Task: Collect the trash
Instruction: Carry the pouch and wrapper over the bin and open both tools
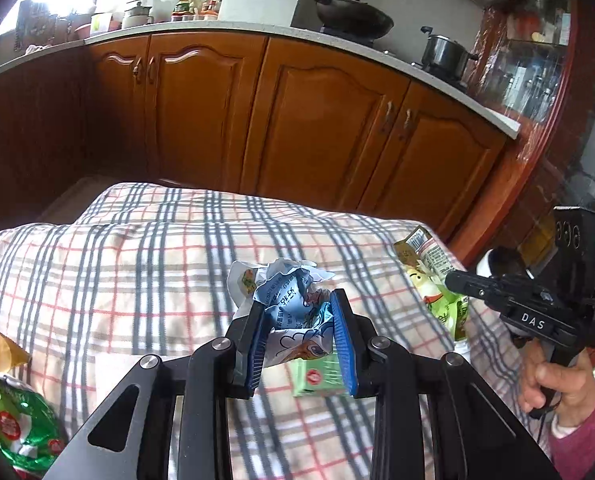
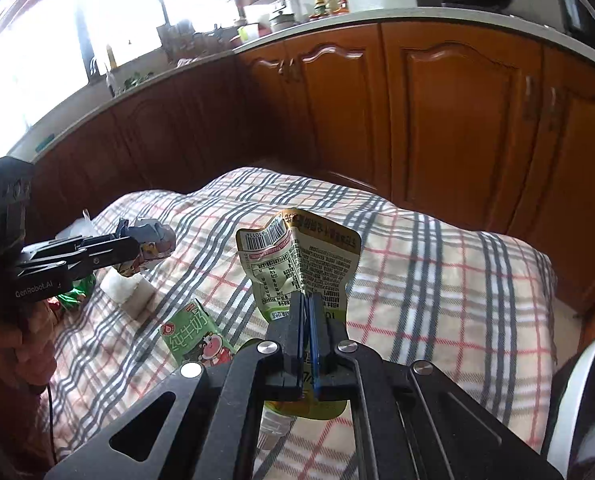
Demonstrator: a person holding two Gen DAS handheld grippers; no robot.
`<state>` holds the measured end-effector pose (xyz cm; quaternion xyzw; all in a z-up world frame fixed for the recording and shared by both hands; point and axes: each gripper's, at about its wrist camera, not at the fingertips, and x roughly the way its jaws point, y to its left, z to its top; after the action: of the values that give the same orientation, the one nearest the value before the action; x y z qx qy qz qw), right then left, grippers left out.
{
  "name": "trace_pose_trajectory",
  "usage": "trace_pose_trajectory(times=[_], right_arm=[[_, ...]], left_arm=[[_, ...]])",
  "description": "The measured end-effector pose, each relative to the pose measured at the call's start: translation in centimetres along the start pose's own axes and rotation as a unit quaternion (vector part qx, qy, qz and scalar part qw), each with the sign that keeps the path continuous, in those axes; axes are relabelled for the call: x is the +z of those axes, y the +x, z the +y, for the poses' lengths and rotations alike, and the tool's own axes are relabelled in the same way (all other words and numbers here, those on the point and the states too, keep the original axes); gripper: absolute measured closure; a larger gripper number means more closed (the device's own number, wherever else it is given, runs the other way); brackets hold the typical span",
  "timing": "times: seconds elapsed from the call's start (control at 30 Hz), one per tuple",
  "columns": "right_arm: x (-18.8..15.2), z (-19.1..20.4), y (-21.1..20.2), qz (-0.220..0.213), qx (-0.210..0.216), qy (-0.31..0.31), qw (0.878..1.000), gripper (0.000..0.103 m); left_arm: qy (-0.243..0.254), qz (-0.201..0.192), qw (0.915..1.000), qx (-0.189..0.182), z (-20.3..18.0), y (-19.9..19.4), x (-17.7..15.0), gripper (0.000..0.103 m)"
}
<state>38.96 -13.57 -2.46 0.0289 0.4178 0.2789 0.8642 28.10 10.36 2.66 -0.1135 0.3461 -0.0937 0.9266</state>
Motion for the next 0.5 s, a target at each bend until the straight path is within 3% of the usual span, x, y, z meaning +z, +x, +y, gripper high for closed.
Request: trace_pose_trajectory(times=[0.3, 0.5], right_arm=[[-5.3, -3.9, -7.3, -0.040, -0.012, 0.113, 0.993, 0.101], [-8.3, -5.8, -10.5, -0.061, -0.023, 0.158, 0.985, 0.101]], left_arm=[[0.009, 0.017, 0.9963, -0.083, -5.5, 0.0, -2.0, 0.074], [0.024, 0.040, 0.9924, -0.114, -8.2, 1.7, -2.3, 0.074]])
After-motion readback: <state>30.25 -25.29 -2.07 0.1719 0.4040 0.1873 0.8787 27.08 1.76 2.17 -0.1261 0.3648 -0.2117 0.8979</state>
